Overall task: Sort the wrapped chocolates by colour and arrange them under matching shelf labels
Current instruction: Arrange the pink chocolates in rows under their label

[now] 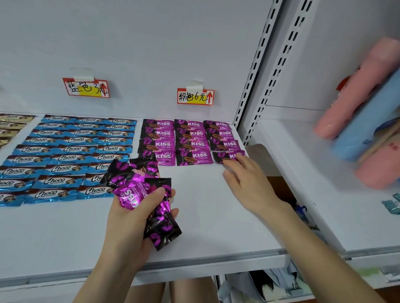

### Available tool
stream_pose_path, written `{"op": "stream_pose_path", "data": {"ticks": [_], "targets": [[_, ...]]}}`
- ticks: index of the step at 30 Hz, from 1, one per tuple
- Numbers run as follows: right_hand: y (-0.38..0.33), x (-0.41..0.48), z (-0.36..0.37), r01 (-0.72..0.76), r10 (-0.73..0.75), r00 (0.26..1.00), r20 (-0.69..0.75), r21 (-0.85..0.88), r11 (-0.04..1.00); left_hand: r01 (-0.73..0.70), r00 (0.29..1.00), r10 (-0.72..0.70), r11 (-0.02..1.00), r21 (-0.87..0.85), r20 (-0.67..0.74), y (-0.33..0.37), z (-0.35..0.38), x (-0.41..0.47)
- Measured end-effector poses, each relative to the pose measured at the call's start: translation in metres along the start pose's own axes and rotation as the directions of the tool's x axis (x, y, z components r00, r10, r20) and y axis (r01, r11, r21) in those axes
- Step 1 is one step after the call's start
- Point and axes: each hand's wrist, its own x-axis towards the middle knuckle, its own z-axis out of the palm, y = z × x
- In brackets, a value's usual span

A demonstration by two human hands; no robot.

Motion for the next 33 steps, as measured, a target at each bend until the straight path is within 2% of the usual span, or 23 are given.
{"op": "stream_pose_path", "data": {"ticks": [12,17,22,25,27,29,31,33], "targets": [[0.003,-0.001,0.003,0.003,-0.003,1.0,0.002,-0.028,1.0,0.019,1.0,-0.019,0.999,-0.034,0.016,0.009,0.0,-0.007],[0.001,-0.003,0.001,-0.011,0.011,1.0,0.006,-0.039,0.999,0.061,0.998,-0.058,0.993,-0.104,0.032,0.014,-0.005,-0.015],[-0.007,-0.005,-0.005,0.001,-0.002,0.997,-0.075,-0.009,1.0,0.107,0.994,-0.107,0.977,-0.183,0.011,0.018,-0.011,-0.02],[-0.016,-0.008,-0.011,-0.058,0.06,0.995,-0.085,0.035,0.998,0.098,0.995,-0.1,0.975,-0.198,0.002,0.022,-0.015,-0.025],[-0.027,-0.01,-0.016,-0.088,0.096,0.992,-0.075,0.107,0.99,0.078,0.997,-0.081,0.978,-0.193,-0.009,0.025,-0.017,-0.028],[-0.047,-0.014,-0.023,-0.088,0.121,0.984,-0.127,0.243,0.966,0.031,0.999,-0.038,0.981,-0.192,-0.031,0.026,-0.017,-0.029],[-0.073,-0.024,-0.031,-0.076,0.153,0.976,-0.152,0.424,0.903,-0.017,0.999,0.008,0.98,-0.199,-0.042,0.028,-0.016,-0.03],[-0.102,-0.037,-0.037,-0.024,0.111,0.986,-0.125,0.55,0.835,-0.05,0.998,0.043,0.975,-0.214,-0.039,0.029,-0.013,-0.031]]}}
